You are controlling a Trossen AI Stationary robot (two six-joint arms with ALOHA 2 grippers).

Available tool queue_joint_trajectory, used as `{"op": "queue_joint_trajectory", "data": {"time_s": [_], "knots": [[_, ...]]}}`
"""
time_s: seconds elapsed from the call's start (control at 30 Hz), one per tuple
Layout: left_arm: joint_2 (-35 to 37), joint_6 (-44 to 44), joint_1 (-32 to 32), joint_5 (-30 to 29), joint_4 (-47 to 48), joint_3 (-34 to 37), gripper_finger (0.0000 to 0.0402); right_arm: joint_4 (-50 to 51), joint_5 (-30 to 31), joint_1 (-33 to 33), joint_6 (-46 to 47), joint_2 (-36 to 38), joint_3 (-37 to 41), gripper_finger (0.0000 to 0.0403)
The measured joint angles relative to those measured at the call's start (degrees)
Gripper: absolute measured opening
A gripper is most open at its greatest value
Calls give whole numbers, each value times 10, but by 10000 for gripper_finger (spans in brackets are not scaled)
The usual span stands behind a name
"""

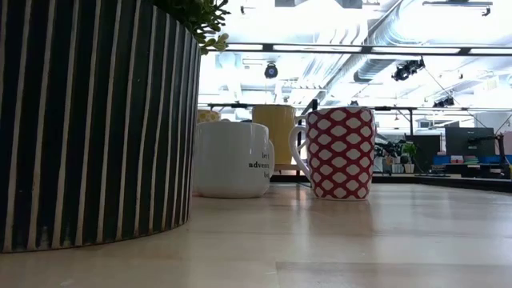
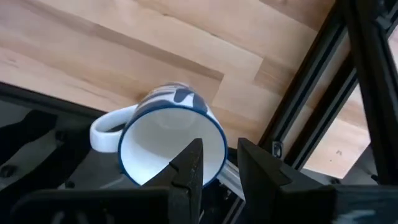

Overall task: Place coffee mugs
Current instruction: Move the blue patterned mug to the middle left of the table

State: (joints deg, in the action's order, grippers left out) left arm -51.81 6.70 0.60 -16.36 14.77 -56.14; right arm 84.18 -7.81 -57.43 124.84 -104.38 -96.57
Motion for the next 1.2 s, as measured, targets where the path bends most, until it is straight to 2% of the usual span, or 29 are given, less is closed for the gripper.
{"op": "queue_joint_trajectory", "data": {"time_s": [0.3, 0.63, 0.97, 1.2], "knots": [[0, -6, 0, 0, -27, 0, 81, -10, 1, 0, -3, -30, 0, 90], [0, -16, 0, 0, -28, 0, 81, -10, -50, -9, 13, -60, 0, 127], [0, -20, 0, 0, -34, 0, 81, -11, -47, -21, 27, -62, 0, 129], [0, -20, 0, 0, -62, 0, 81, -29, -49, -23, 38, -94, 0, 130]]}}
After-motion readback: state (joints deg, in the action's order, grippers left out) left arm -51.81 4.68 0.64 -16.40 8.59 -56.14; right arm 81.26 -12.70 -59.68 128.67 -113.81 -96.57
